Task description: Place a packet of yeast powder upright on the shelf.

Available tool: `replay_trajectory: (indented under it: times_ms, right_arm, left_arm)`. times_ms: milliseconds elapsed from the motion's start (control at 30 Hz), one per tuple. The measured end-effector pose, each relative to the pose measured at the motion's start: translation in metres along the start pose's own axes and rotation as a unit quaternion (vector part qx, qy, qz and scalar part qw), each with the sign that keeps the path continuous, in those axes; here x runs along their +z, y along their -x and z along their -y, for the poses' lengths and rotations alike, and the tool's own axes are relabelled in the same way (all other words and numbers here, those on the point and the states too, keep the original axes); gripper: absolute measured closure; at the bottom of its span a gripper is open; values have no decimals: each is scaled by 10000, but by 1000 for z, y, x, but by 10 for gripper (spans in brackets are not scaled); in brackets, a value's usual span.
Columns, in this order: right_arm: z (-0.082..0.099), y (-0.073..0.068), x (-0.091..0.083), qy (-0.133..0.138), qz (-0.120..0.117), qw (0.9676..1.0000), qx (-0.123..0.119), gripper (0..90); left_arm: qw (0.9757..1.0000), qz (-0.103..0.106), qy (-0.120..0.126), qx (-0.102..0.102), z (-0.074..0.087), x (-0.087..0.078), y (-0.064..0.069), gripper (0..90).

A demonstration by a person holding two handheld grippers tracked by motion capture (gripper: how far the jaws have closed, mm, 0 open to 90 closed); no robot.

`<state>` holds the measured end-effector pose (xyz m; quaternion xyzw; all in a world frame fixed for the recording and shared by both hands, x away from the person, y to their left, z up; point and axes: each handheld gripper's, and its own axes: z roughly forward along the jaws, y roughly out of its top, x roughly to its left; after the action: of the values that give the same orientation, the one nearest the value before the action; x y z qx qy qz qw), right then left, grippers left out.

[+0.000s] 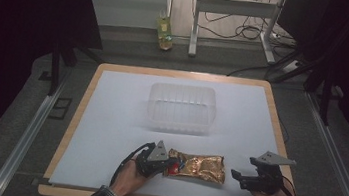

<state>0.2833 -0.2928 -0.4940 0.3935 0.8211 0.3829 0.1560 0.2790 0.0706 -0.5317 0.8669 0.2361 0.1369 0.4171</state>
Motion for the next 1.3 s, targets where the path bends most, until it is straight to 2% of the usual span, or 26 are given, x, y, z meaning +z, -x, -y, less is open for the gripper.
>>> replay_trajectory:
  times_ms: [367, 533, 833, 1033, 1067, 1100, 1300]
  right_arm:
    - [-1, -1, 0, -12, -174, 9997, 145, 148]
    - [-3, -2, -1, 4, -303, 9992, 248, 153]
    - [-5, -4, 3, -52, -530, 9979, 368, 159]
    - [-6, -7, 9, -90, -818, 9949, 585, 168]
    - [-6, -8, 11, -127, -957, 9931, 673, 171]
    - [-6, -8, 11, -127, -957, 9931, 673, 171]
    - [-7, -13, 22, -288, -1242, 9880, 868, 185]
  left_arm:
    - [10000, -46, -83, 9, 2, -1, 0, 897]
    - [9990, -188, -400, 88, 9, 2, -1, 897]
    - [9989, -173, -424, 22, 9, 5, 0, 897]
    - [9989, -178, -423, 11, 9, 5, 0, 897]
    - [9989, -177, -424, 14, 9, 5, 0, 897]
    - [9990, -176, -421, 13, 9, 5, 0, 897]
    - [9990, -175, -410, 6, 9, 5, -1, 897]
